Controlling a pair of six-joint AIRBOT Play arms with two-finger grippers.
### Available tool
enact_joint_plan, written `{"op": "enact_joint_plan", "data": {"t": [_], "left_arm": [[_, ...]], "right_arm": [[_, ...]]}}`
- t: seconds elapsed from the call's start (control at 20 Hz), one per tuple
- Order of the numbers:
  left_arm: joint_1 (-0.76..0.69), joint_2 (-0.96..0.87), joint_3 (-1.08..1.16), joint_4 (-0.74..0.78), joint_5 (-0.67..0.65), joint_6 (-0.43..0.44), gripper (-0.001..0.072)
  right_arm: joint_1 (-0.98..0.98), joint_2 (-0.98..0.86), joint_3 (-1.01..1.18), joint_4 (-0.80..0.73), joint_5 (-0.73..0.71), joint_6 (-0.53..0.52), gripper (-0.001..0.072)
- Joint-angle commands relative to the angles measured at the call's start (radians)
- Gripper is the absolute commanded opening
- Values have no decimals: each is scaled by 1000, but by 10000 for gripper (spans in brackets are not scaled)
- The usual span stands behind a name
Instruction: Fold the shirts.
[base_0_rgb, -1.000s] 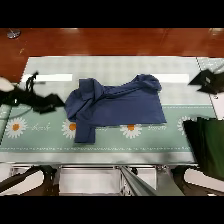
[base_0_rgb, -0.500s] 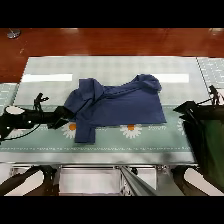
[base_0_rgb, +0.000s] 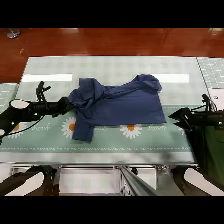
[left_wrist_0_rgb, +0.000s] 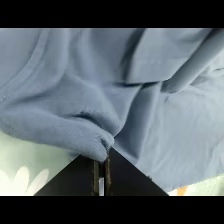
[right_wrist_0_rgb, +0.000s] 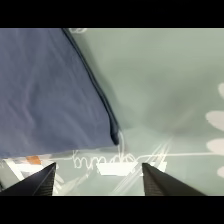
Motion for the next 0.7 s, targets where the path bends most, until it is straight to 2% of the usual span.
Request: {"op": "enact_joint_plan", "data": {"t": [0.0,0.15,0.45,0.5,0.55,0.6,0.65], "left_arm": [[-3,-1,21,-6,-14,17,20],[-3,-1,21,-6,-22,17,20],[-3,1,24,-6,-32,40,20],[-2,1,32,-6,-32,44,20],[1,1,51,-6,-35,47,20],[1,1,78,-6,-47,47,20],[2,2,122,-6,-73,47,20]], "right_arm": [[68,-58,-3,19,-19,-14,616],[184,-126,26,68,-106,27,616],[359,-275,186,81,-134,108,616],[386,-293,209,81,-135,127,548],[412,-309,236,80,-133,130,236],[431,-314,266,82,-129,133,24],[440,-314,309,82,-108,133,25]]}}
